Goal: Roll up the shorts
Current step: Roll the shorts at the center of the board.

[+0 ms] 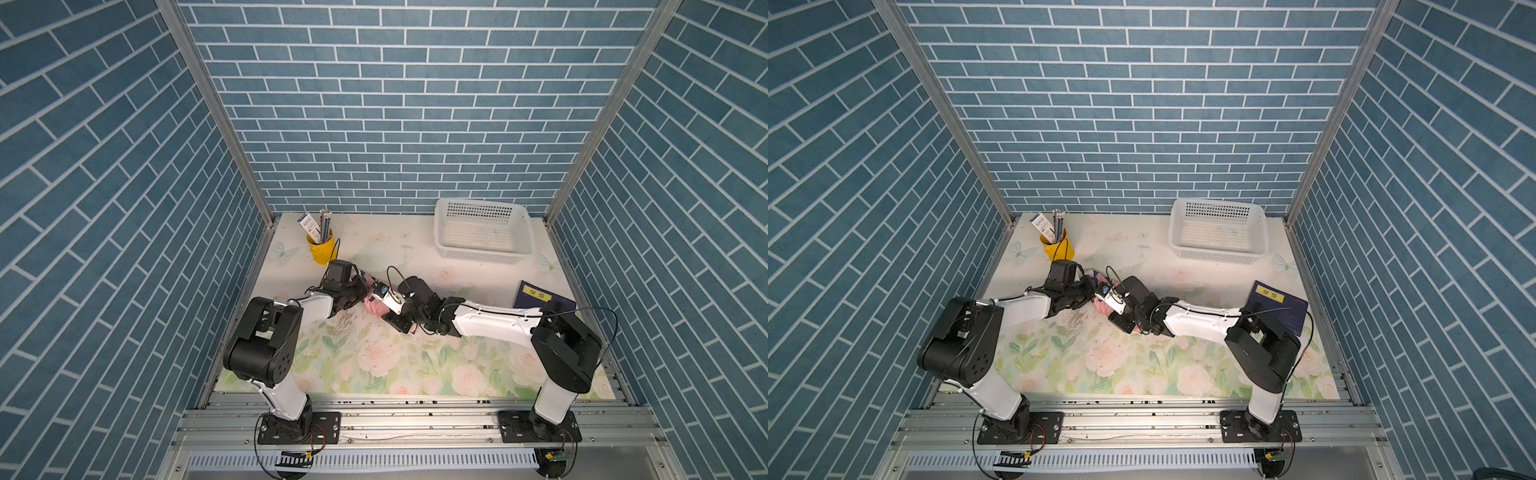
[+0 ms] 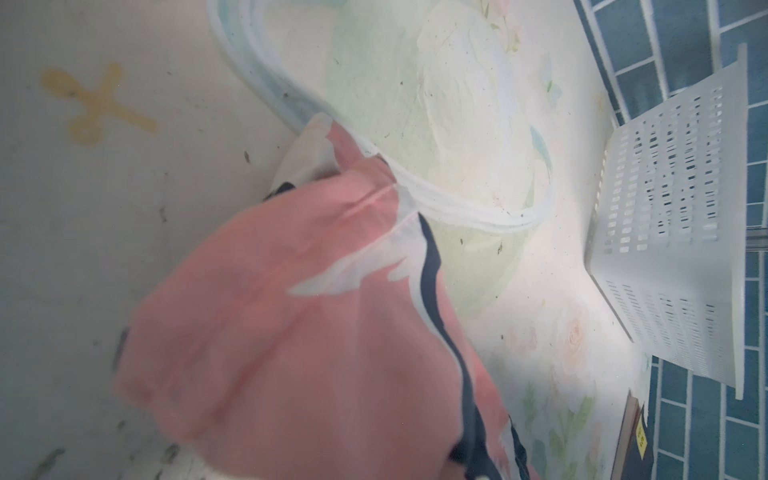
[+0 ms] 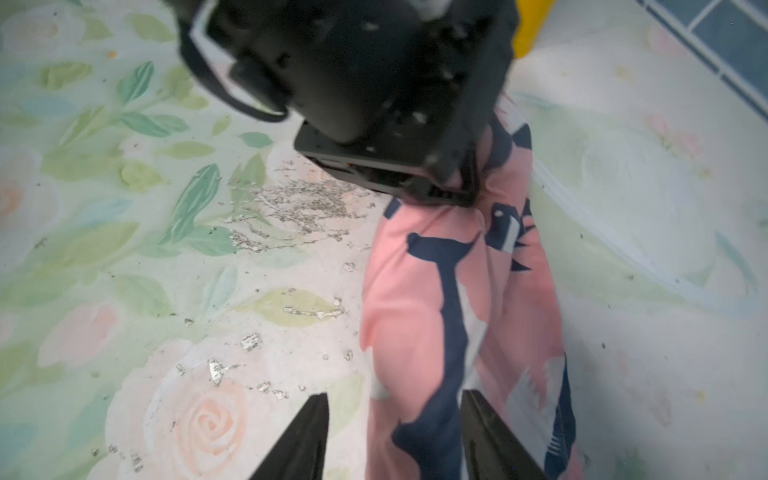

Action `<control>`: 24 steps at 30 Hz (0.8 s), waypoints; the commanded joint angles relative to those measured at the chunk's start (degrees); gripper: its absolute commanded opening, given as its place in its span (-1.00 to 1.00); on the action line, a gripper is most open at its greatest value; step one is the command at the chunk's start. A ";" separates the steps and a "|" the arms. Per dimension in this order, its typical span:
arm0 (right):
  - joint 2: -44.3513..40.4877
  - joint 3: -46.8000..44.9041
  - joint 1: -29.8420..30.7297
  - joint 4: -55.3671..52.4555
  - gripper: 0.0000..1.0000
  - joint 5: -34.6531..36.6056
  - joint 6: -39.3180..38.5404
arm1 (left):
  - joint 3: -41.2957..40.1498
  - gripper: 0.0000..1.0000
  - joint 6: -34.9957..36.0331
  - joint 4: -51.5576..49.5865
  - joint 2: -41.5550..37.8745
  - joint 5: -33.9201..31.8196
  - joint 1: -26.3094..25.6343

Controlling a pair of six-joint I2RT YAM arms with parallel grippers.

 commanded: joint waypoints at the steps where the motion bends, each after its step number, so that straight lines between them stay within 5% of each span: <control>1: 1.53 -0.62 1.43 6.47 0.13 7.61 -7.66 | 0.93 -1.00 1.15 -6.20 1.40 -0.49 -0.03; 12: 12.34 2.88 1.73 10.53 0.08 13.29 -10.74 | 1.23 -1.00 1.17 -7.35 0.84 0.72 -0.15; 15: 14.54 5.62 0.07 7.35 -0.54 9.71 -8.35 | 1.41 -1.00 1.22 -7.61 0.87 1.22 -0.13; 18: 15.13 7.21 -4.83 4.43 -0.83 -3.00 -0.38 | 1.57 -1.00 1.60 -7.54 0.64 1.30 -0.12; 24: 17.87 5.74 -13.22 5.89 -0.91 -25.05 13.13 | 1.65 0.29 2.73 -6.41 -2.26 0.18 -0.04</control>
